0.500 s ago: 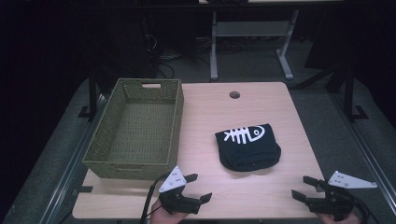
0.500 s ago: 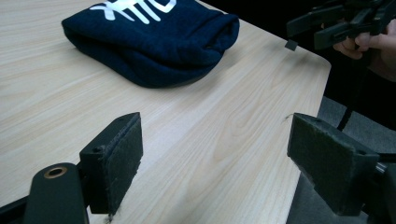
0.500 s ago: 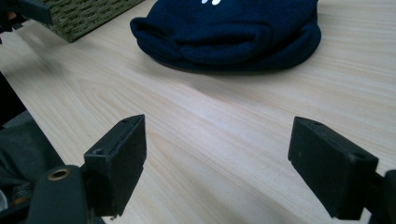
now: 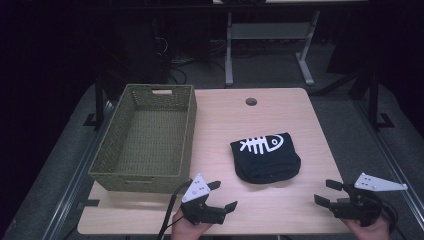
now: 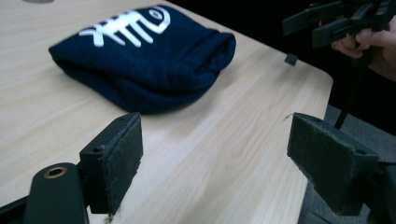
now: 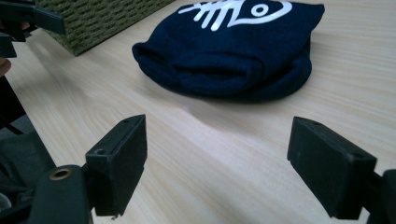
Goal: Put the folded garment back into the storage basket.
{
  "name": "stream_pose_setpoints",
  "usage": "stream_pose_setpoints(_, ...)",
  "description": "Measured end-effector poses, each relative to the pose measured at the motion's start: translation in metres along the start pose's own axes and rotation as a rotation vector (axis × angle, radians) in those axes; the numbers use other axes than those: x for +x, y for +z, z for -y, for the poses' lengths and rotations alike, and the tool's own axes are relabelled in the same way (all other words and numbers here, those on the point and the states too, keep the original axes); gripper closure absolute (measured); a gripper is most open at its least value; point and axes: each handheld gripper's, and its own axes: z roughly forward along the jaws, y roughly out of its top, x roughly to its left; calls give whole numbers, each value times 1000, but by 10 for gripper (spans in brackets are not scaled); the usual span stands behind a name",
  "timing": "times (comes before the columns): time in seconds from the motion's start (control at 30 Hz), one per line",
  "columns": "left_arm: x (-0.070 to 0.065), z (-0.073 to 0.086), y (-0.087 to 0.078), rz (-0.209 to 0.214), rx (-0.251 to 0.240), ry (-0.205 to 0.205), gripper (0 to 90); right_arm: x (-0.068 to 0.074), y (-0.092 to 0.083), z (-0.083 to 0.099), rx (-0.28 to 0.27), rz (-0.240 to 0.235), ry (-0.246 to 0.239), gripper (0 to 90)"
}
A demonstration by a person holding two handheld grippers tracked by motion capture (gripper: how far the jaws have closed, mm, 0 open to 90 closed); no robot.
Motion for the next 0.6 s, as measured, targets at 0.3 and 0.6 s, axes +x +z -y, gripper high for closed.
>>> stream_pose_setpoints(0.3, 4, -16, 13, -17, -20, 1, 177, -3, 10, -19, 38, -8, -24, 196)
stream_pose_setpoints(0.6, 9, -27, 27, -35, -24, -35, 177, -2, 22, -44, 71, -33, -60, 197)
